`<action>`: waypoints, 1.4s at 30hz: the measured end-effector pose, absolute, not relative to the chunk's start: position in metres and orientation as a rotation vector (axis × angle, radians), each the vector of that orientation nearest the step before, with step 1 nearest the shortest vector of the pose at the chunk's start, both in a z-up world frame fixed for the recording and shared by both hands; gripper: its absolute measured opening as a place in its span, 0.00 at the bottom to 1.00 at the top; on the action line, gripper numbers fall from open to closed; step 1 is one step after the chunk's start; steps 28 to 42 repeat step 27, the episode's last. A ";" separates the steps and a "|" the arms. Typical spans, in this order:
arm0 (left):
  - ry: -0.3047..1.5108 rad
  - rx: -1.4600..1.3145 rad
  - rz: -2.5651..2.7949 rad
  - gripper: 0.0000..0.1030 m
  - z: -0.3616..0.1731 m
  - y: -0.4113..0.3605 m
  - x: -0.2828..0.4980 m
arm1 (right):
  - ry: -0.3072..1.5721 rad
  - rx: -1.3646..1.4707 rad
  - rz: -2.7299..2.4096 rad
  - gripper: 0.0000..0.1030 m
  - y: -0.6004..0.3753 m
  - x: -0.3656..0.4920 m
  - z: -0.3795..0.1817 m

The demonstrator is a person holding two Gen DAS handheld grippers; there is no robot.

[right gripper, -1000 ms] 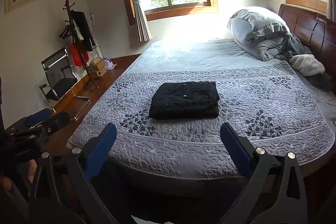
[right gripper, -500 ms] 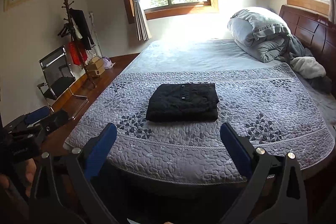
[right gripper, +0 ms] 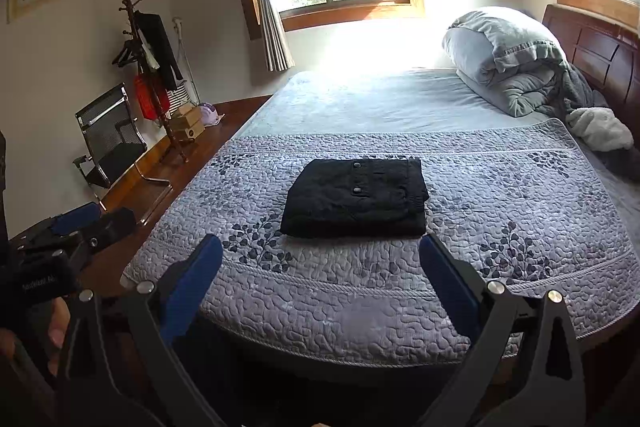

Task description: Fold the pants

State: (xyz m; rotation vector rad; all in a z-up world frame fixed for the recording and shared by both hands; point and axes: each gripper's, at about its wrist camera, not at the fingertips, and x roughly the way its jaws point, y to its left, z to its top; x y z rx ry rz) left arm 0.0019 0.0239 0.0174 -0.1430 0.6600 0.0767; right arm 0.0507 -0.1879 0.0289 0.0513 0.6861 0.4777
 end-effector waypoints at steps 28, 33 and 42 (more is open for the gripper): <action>0.620 -0.095 0.109 0.96 0.023 0.022 -0.007 | 0.679 0.054 0.449 0.96 -0.194 0.047 0.023; 0.620 -0.095 0.109 0.96 0.023 0.022 -0.007 | 0.679 0.054 0.449 0.96 -0.194 0.047 0.023; 0.620 -0.095 0.109 0.96 0.023 0.022 -0.007 | 0.679 0.054 0.449 0.96 -0.194 0.047 0.023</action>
